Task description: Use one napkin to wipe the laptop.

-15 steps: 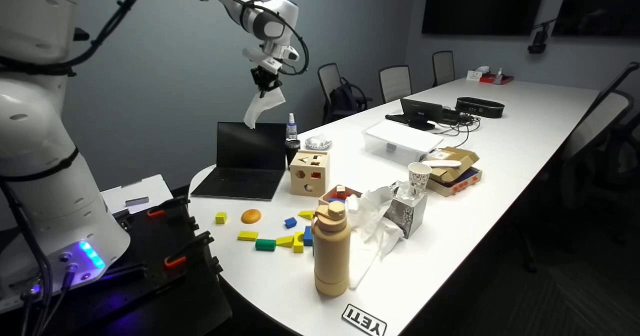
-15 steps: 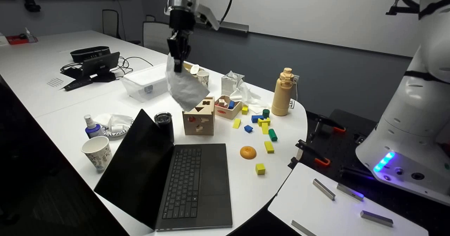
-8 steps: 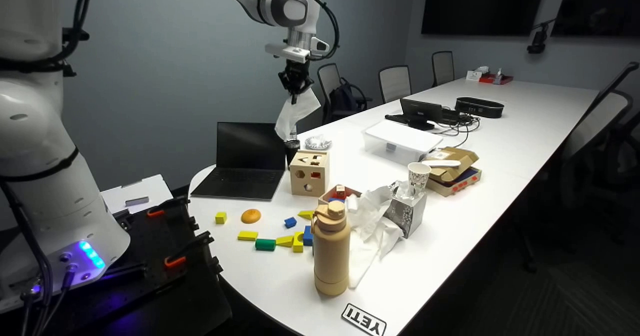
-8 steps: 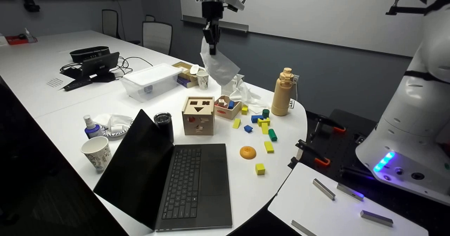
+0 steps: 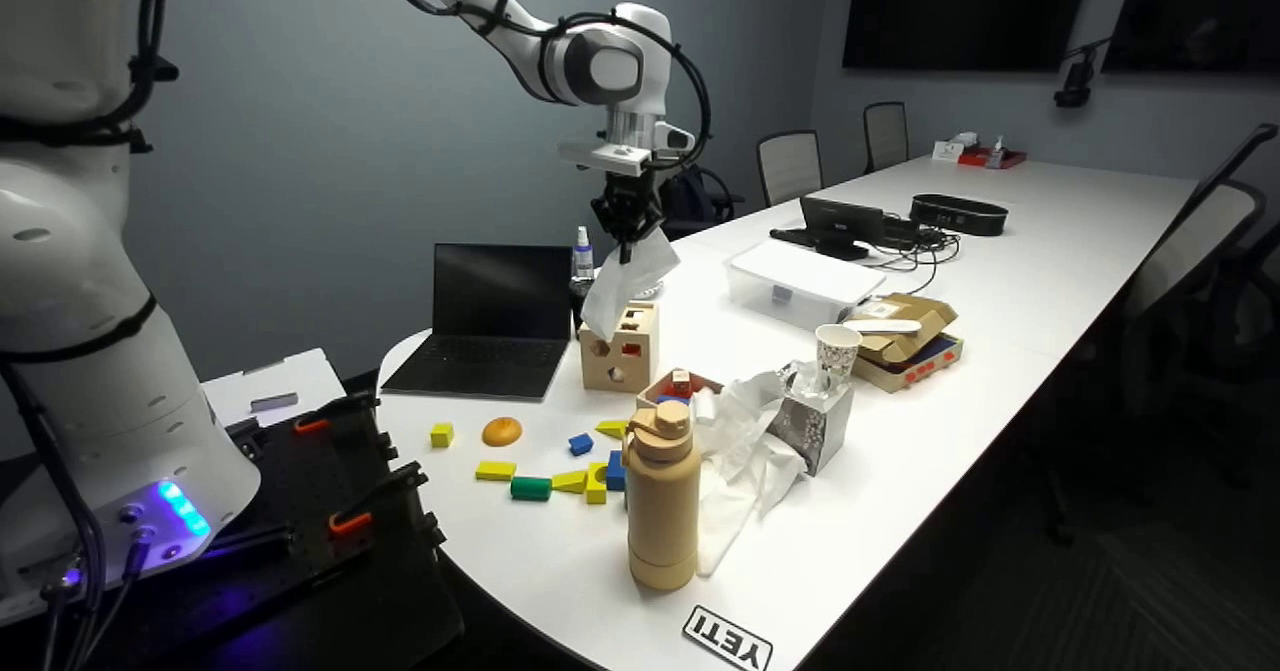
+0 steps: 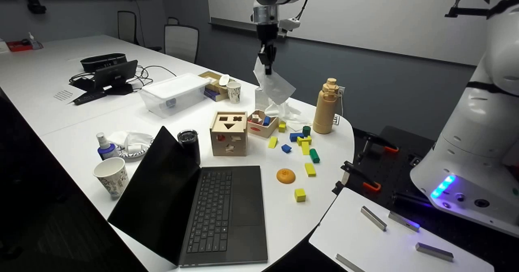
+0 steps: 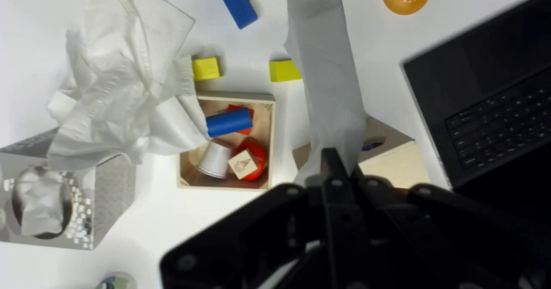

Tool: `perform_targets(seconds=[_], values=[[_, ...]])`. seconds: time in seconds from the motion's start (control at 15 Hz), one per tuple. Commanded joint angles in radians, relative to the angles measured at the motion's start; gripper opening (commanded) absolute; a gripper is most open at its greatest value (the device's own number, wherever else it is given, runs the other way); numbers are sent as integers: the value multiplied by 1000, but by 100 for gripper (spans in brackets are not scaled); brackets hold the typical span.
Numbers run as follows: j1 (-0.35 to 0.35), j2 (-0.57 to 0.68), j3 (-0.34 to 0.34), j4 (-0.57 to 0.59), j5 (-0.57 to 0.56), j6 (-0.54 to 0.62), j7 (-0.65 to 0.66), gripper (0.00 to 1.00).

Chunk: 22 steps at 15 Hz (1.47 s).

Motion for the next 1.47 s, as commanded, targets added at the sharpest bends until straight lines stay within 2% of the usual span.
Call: perform_targets(seconds=[0.0, 0.33, 0.6, 1.07, 1.13, 1.2, 1.4], values=[[-25, 21, -30, -17, -41, 78, 31, 0], [-105, 104, -46, 30, -8, 150, -22, 0], [-178, 175, -43, 104, 9, 160, -59, 0], [-243, 288, -41, 271, 16, 37, -56, 0], [-241, 297, -42, 287, 14, 17, -47, 26], [-237, 301, -45, 299, 10, -8, -35, 28], [-229, 294, -43, 309, 12, -50, -13, 49]])
